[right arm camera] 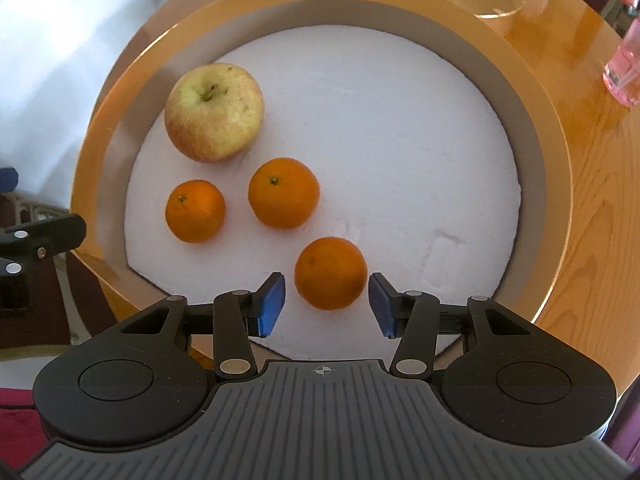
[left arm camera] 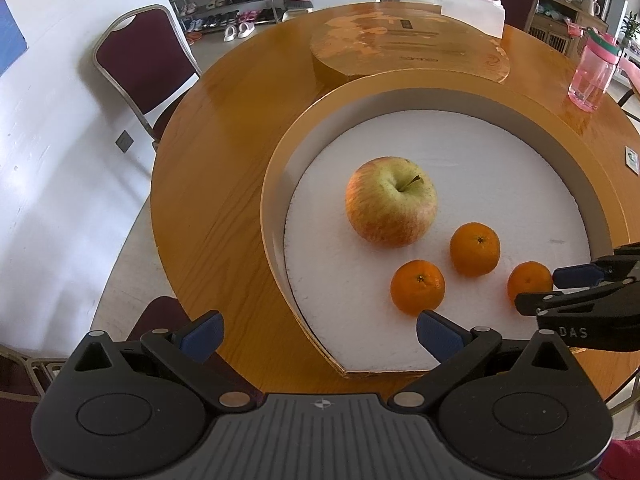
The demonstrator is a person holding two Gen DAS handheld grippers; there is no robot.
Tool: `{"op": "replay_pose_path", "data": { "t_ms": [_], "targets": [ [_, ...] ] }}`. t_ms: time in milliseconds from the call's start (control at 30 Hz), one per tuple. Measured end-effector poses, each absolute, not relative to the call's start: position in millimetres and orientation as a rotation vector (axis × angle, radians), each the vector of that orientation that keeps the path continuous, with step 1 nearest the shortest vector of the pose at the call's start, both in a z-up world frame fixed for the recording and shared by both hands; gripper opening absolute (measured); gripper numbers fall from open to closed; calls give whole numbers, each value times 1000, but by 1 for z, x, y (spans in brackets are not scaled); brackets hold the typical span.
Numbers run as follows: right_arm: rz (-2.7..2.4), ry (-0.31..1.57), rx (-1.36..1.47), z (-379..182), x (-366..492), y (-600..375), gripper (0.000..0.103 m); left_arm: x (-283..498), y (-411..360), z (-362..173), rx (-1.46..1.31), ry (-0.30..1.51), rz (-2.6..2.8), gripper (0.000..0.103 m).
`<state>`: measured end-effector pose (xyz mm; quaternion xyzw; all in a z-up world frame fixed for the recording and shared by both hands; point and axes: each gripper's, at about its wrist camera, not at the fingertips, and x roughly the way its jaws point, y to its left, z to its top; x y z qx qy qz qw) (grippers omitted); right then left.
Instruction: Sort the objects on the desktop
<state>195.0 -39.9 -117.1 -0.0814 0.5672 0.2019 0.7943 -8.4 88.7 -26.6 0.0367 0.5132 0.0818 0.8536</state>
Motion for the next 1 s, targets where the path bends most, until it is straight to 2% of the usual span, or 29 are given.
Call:
{"op": "replay_pose_path", "data": {
  "t_ms": [67,167,400,767,1000],
  "targets": [
    [430,1217,-196,-119,196,-37,52,-8,89,-27,78,1081,171,102],
    [416,1198,-233,-123,197,-35,43,-9,89,-28,77,1082,171,102],
    [471,1204,-155,-117,195,-38,40,-9,89,-27,80,1082,168,102],
    [513,1211,-201,-120,189,-35,43,-11,90,-25,82,1075,162,102],
    [476,1086,-246,-105,181,-32,39,-12,89,-25,88,1076,150,102]
  ]
}}
